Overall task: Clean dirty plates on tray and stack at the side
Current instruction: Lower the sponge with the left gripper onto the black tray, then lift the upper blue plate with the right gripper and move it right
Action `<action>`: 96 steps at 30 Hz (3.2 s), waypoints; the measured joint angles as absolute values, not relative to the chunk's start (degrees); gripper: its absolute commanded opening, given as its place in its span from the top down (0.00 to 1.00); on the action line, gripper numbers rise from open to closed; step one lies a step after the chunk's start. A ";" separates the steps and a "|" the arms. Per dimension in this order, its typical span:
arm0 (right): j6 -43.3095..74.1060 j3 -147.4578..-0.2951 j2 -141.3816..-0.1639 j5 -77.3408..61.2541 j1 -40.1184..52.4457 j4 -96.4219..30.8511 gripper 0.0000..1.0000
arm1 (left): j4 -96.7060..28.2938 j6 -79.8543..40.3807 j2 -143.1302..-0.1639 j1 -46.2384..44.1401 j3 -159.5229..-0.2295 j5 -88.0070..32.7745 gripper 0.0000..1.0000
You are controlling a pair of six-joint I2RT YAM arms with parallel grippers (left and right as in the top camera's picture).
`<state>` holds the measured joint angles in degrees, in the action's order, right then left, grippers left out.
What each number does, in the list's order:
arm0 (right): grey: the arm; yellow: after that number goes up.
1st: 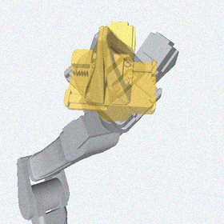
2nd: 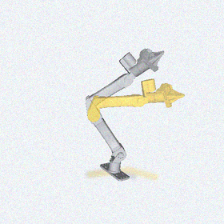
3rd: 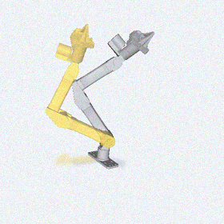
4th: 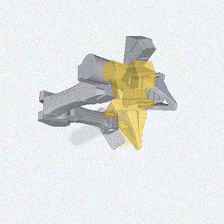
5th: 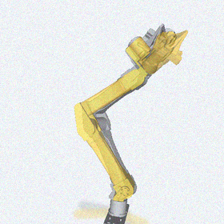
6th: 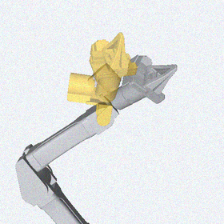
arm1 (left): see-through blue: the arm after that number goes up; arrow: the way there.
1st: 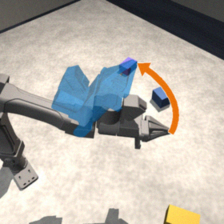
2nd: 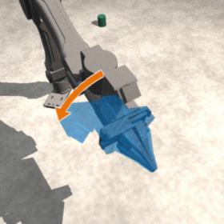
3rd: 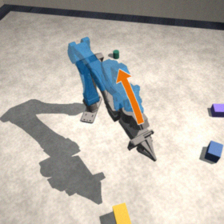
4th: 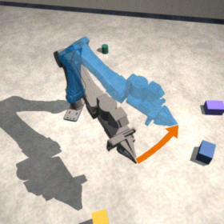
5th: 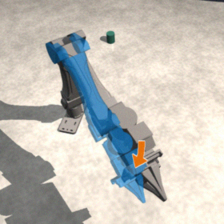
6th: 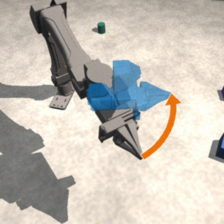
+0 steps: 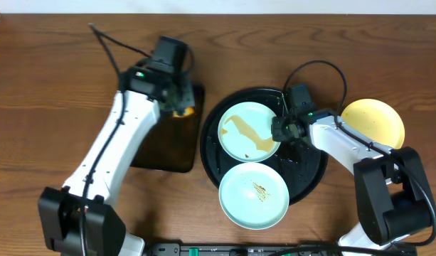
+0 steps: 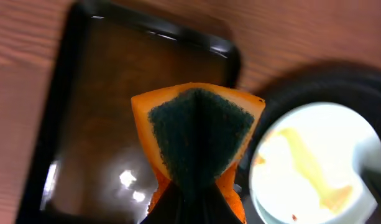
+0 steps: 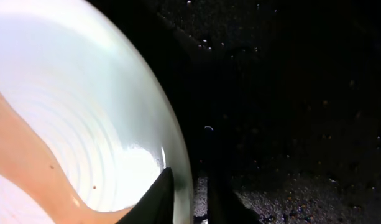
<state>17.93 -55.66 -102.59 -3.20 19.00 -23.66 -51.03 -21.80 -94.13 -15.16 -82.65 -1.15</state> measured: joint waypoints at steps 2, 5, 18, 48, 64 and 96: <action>17.93 -55.66 -102.61 -3.60 19.05 -23.49 0.92 | -50.70 -20.78 -94.13 -12.84 -82.19 -2.17 0.92; 17.98 -55.66 -102.59 -3.97 19.05 -23.29 0.99 | -49.95 -18.00 -94.15 -9.32 -80.73 -6.17 0.93; 16.25 -55.35 -100.86 -2.20 19.05 -23.73 0.99 | -49.01 -5.08 -102.13 -0.30 -76.69 -23.77 0.92; -4.16 -54.28 -76.64 35.51 25.26 -22.76 0.99 | -46.24 6.13 -117.49 2.94 -76.62 -34.24 0.93; -4.84 -54.26 -76.64 38.85 26.00 -20.60 0.99 | -46.48 -8.80 -113.16 1.87 -76.62 -20.58 0.93; -15.77 -54.26 -76.64 40.84 29.76 -17.93 0.99 | -44.58 -3.01 -111.09 -7.29 -76.60 -14.41 0.93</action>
<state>-15.77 -54.26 -76.64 40.84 29.76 -17.93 -44.58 -3.01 -111.09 -7.29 -76.60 -14.41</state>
